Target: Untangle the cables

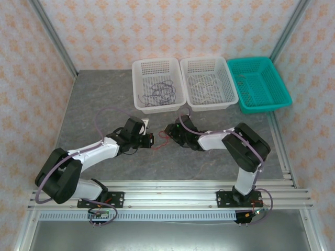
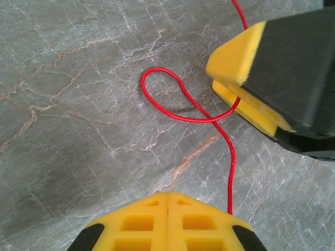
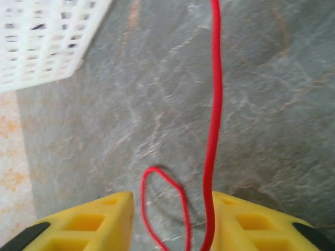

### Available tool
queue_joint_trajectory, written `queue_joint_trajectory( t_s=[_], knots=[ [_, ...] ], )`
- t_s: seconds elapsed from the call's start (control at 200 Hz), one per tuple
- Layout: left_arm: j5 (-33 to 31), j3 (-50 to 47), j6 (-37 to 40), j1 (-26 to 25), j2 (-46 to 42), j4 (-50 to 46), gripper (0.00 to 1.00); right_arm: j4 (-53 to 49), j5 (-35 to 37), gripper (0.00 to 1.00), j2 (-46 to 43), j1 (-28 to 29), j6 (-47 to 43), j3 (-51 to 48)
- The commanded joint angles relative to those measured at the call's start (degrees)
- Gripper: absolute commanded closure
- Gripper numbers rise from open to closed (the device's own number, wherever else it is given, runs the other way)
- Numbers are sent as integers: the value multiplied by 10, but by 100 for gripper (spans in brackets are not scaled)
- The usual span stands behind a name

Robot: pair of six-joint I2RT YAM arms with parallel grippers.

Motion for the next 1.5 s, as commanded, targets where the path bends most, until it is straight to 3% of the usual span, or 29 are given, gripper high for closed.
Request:
queue_joint_trajectory(
  t_s=[0.0,0.11,0.24,0.305,0.37,0.53,0.731,0.791,0.871,0.911,0.961,1.051,1.151,1.316,1.496],
  knots=[
    [-16,-6,10,-3,-23,24,100,-1,39,72,12,-6,26,2],
    [-28,-8,15,-3,-34,15,100,-4,56,100,-5,-18,27,-9],
    [-122,4,13,-2,-37,-60,100,-13,73,100,-72,-66,42,-53],
    [-185,4,3,4,-37,-102,100,-26,79,100,-121,-106,59,-88],
    [-206,-6,-11,21,-38,-118,100,-49,81,100,-175,-156,69,-120],
    [-181,-35,-42,57,-35,-103,100,-145,107,100,-310,-254,51,-172],
    [-172,-23,-49,58,-15,-92,100,-197,99,100,-413,-300,22,-199],
    [-125,-21,-43,58,-6,-61,100,-189,67,100,-406,-299,6,-195],
    [-9,-32,-49,54,-7,39,100,-187,33,100,-398,-296,-7,-189],
    [39,-39,-64,41,-16,96,100,-194,32,100,-399,-291,-13,-185],
    [74,-29,-59,12,-35,129,89,-202,33,100,-403,-283,-26,-179],
    [57,40,25,-58,-67,78,70,-217,30,100,-404,-262,-64,-158],
    [38,120,96,-114,-68,34,58,-239,19,100,-390,-243,-105,-129],
    [7,245,215,-186,13,-63,51,-255,-14,100,-377,-235,-113,-102],
    [-20,304,229,-206,134,-53,50,-303,-37,100,-380,-232,-118,-59]
  ],
)
